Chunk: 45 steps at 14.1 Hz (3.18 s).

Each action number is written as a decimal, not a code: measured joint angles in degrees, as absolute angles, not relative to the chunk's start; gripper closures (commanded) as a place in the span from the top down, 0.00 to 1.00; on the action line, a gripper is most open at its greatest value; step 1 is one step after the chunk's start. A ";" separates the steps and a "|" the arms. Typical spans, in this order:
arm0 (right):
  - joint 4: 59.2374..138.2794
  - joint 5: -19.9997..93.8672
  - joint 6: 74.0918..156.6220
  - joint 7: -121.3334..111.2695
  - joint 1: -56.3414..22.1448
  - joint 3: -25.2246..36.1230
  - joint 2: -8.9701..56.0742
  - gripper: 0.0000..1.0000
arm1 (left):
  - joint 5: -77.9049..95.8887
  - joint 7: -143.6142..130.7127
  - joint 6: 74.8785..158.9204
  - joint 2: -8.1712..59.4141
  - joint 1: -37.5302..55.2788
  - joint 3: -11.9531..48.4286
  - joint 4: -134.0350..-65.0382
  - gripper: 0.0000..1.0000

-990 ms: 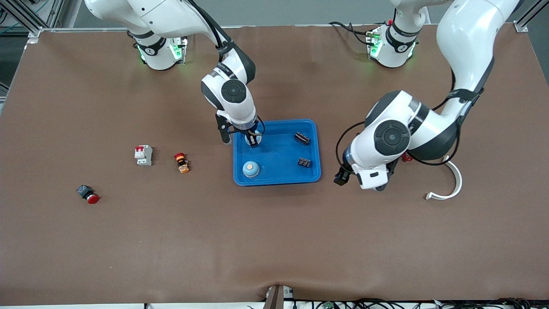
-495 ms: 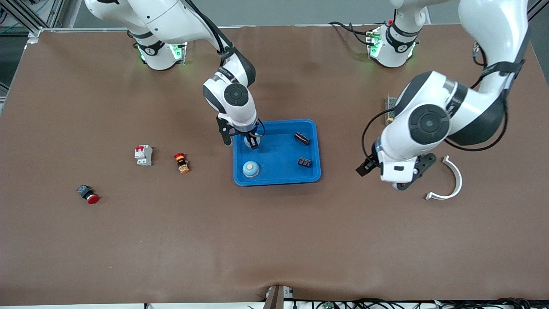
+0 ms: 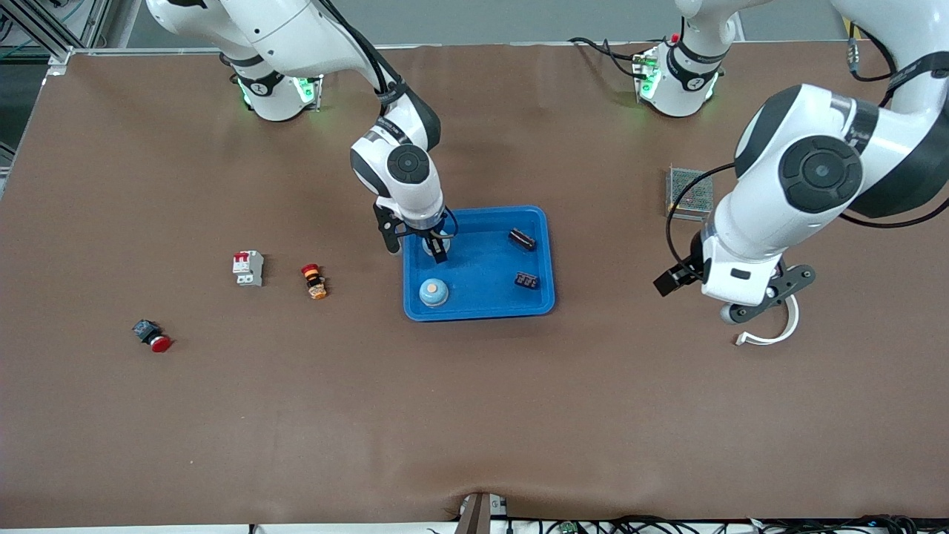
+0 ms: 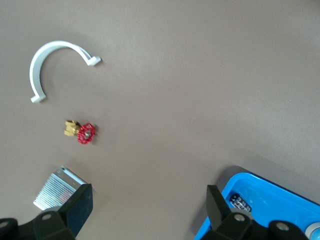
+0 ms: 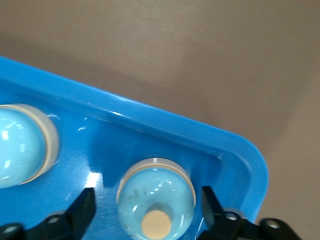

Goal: Place electrolytic capacitor and blue bell in tray

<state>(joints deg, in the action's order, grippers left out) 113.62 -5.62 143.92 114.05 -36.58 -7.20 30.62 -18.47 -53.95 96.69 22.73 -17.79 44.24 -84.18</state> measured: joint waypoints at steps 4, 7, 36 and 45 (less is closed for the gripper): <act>105.16 -5.31 127.22 98.56 -34.89 -6.85 30.31 1.00 | -18.47 -47.85 96.42 21.12 -19.51 44.22 -84.17 1.00; 98.52 -0.79 117.38 78.57 -30.33 -6.63 29.91 1.00 | -18.47 -42.87 95.04 20.35 -19.21 42.98 -83.19 1.00; 72.90 -2.27 83.11 -10.55 7.17 -2.65 13.87 1.00 | -2.17 -1.82 84.14 -5.62 0.71 0.84 -90.51 1.00; 75.31 -2.14 80.51 -10.33 2.03 1.31 6.29 1.00 | -2.03 -1.82 84.14 -5.65 1.61 1.30 -91.67 1.00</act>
<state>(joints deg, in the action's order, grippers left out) 75.31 -2.14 80.51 -10.33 2.03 1.31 6.29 -2.03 -1.82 84.14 -5.65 1.61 1.30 -91.67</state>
